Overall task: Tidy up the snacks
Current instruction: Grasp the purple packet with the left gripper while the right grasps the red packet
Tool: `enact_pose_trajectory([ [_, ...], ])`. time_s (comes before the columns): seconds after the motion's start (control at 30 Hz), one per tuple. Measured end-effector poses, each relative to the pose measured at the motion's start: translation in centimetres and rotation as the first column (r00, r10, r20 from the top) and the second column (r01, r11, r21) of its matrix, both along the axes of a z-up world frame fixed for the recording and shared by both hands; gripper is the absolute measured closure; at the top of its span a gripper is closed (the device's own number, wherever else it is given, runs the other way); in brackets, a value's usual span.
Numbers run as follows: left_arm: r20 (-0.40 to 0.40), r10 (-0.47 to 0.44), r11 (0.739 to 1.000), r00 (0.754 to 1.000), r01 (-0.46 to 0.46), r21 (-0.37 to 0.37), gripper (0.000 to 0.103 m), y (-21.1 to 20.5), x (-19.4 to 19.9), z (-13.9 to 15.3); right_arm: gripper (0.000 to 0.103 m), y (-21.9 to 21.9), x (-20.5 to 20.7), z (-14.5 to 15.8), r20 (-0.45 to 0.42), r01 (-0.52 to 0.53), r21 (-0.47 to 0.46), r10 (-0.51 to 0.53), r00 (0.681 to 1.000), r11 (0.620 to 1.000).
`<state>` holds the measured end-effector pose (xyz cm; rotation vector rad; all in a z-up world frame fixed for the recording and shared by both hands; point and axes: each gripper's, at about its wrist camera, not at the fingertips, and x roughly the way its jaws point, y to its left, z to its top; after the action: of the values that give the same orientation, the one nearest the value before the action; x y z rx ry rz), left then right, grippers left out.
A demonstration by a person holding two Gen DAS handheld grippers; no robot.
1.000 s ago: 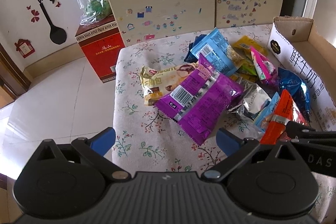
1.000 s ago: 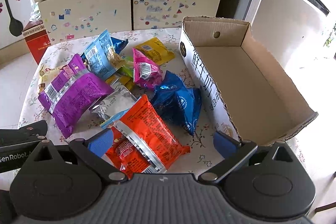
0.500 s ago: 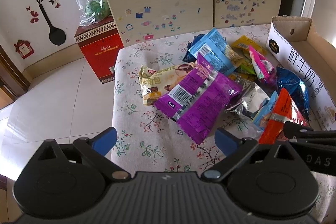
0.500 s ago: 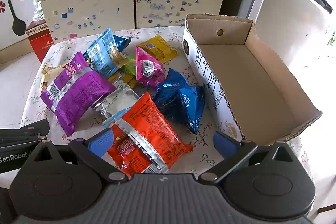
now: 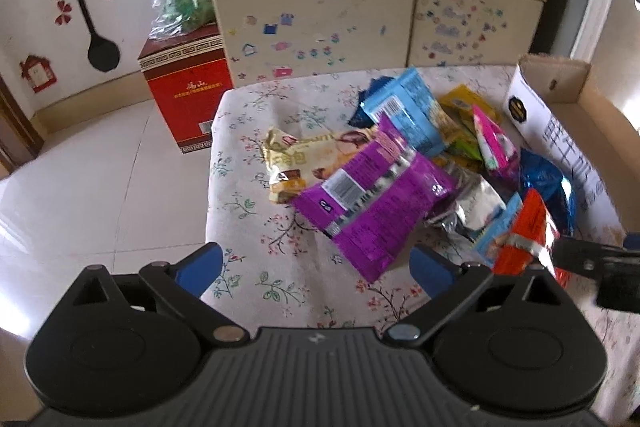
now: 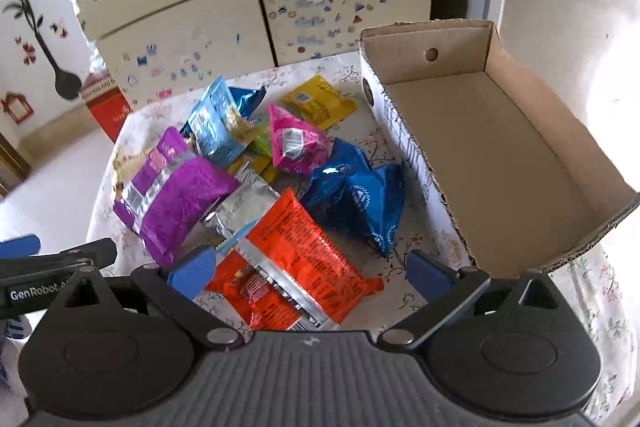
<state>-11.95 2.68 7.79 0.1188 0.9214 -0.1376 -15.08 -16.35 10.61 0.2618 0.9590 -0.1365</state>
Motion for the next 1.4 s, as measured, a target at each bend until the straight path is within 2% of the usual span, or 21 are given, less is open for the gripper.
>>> enact_pose_trajectory([
  [0.13,0.028,-0.008,1.0,1.0,0.008,-0.002,0.004,0.2,0.1,0.2,0.0,-1.2,-0.6,0.2,0.018,0.007,0.077,-0.008,1.0,0.997],
  [0.3,0.028,-0.069,0.997,0.997,0.068,0.026,0.005,-0.2,0.8,-0.7,0.0,-1.5,-0.8,-0.2,-0.003,-0.032,0.073,0.032,0.999,0.997],
  [0.43,0.06,-0.146,0.988,0.988,0.143,0.051,0.006,-0.9,1.1,-0.7,0.0,-1.6,-1.1,-0.4,-0.007,-0.08,0.082,0.081,0.997,0.993],
  [0.53,0.079,-0.206,0.975,0.975,0.197,0.107,0.006,-1.6,1.5,-0.8,0.0,-1.2,-1.3,-0.7,-0.003,-0.142,0.093,0.143,0.99,0.985],
  [0.63,0.079,-0.245,0.962,0.966,0.232,0.146,0.006,-2.1,2.1,-1.3,0.0,-0.3,-1.2,-1.0,-0.006,-0.217,0.058,0.218,0.976,0.974],
  [0.8,0.055,-0.297,0.945,0.953,0.285,0.163,0.005,-2.7,3.1,-2.3,0.0,0.6,-0.8,-1.9,-0.019,-0.313,0.003,0.313,0.95,0.95],
  [1.17,0.042,-0.434,0.878,0.9,0.413,0.242,0.005,-5.2,4.1,-4.4,0.0,0.8,0.3,-3.9,-0.059,-0.373,-0.056,0.37,0.927,0.926],
  [1.4,0.027,-0.452,0.862,0.892,0.429,0.269,0.005,-6.0,5.0,-5.5,0.0,1.5,1.2,-5.2,-0.089,-0.394,-0.083,0.387,0.918,0.915],
])
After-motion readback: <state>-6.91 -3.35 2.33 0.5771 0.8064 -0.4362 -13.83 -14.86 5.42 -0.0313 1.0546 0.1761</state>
